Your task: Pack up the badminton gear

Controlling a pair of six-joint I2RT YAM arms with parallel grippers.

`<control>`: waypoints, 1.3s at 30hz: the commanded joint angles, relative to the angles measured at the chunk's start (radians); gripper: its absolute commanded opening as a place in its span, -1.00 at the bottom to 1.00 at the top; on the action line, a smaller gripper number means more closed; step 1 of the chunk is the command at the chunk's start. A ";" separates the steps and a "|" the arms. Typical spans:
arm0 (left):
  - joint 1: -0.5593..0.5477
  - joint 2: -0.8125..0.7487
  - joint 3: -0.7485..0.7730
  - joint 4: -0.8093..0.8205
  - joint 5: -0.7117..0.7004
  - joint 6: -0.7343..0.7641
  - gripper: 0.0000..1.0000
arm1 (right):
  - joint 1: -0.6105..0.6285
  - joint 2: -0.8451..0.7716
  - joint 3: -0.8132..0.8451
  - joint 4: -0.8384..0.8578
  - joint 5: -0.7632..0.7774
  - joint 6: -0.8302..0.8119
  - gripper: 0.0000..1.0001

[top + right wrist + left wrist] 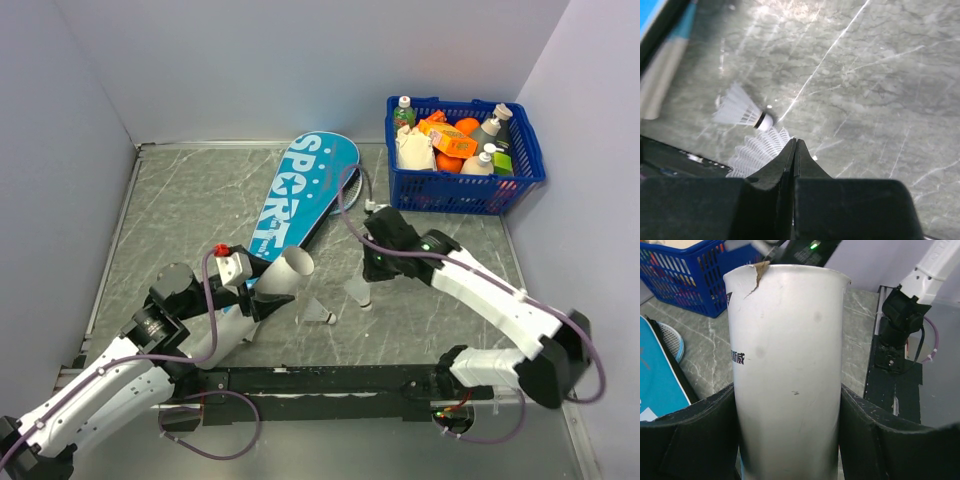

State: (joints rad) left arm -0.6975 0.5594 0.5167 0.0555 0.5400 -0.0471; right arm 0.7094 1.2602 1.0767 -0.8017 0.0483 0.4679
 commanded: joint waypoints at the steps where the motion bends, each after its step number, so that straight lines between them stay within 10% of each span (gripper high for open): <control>1: -0.004 0.017 0.017 0.032 -0.026 -0.002 -0.98 | 0.007 -0.129 -0.027 0.038 0.048 0.034 -1.00; 22: -0.005 0.030 -0.010 0.056 0.112 0.010 -0.98 | 0.005 -0.321 0.262 0.288 -0.353 0.029 -1.00; 39: -0.004 -0.022 -0.021 0.090 0.133 -0.013 -0.98 | 0.050 -0.297 0.152 0.637 -0.459 0.222 -1.00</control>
State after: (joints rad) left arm -0.6991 0.5541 0.5106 0.0711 0.6426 -0.0544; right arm 0.7250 0.9321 1.2346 -0.2802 -0.3882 0.6437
